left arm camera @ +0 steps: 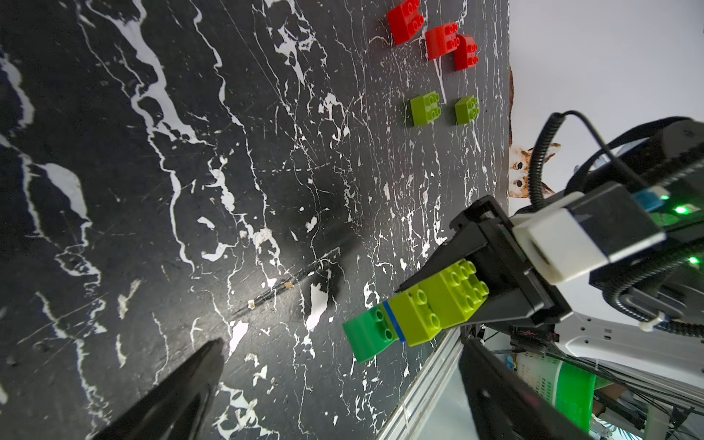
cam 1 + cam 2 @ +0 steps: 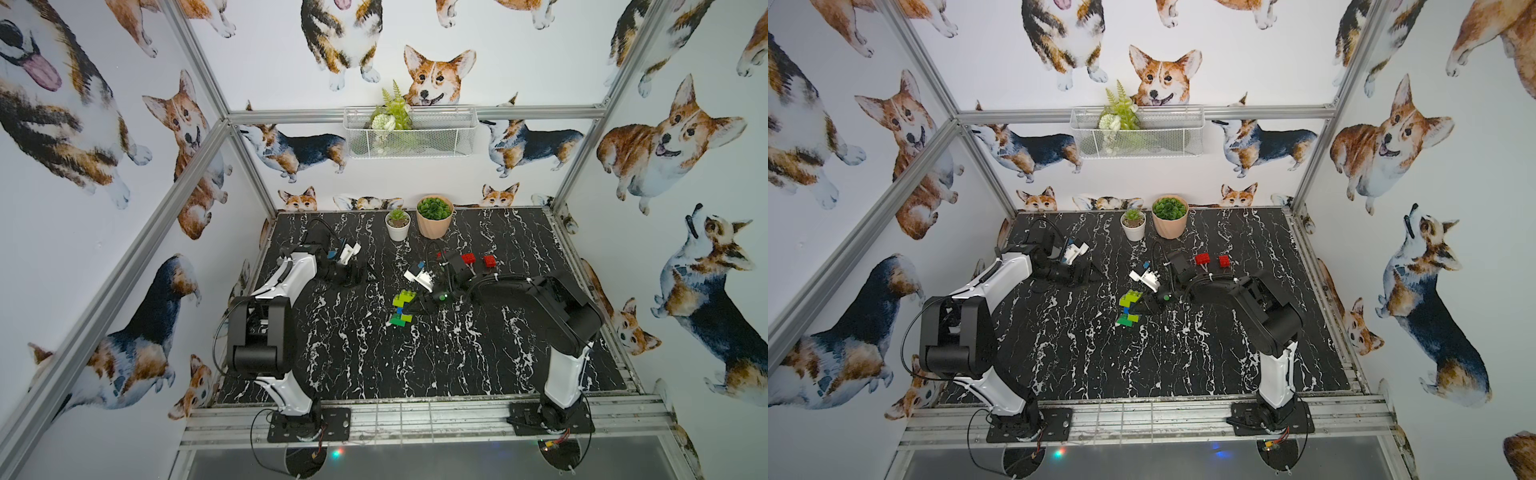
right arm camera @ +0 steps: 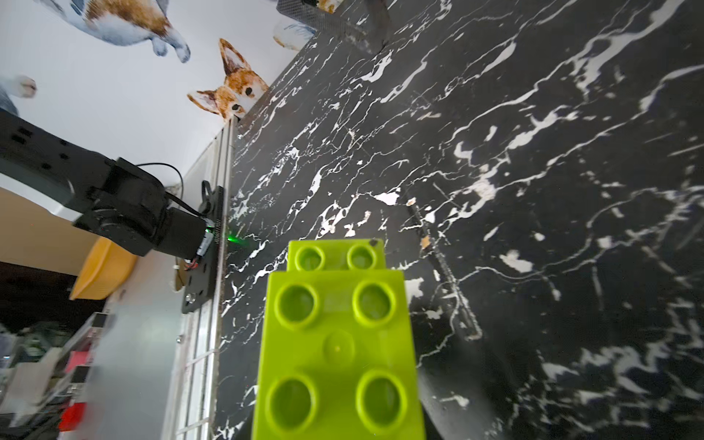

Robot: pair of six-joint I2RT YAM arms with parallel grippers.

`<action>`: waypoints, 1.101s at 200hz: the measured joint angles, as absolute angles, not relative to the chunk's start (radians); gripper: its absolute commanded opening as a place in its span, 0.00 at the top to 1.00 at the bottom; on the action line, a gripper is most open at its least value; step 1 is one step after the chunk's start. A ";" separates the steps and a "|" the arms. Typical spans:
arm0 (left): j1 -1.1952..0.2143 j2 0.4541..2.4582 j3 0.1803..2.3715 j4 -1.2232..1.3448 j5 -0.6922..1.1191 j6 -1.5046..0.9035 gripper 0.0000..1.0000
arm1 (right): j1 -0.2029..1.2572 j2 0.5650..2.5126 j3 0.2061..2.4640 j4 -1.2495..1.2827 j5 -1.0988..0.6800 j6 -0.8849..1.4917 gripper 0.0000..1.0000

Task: Assemble the letter s with lego
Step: Adjust the lego brick at the center of the board.

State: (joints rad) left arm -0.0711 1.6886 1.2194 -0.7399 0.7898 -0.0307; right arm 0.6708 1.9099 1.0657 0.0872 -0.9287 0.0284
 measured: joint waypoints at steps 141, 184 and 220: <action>-0.046 1.712 1.232 -0.754 0.795 -0.031 0.01 | 0.665 2.179 1.213 0.131 -1.126 0.419 0.62; -0.046 1.726 1.233 -0.754 0.799 -0.031 0.00 | 0.653 2.208 1.240 0.109 -1.125 0.422 0.55; -0.045 1.732 1.237 -0.754 0.802 -0.031 0.00 | 0.634 2.215 1.243 0.096 -1.134 0.442 0.42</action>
State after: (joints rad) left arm -0.0452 1.7325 1.2373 -0.7536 0.8024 -0.0311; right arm 0.6342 2.2150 1.2434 0.0956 -1.1339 0.4419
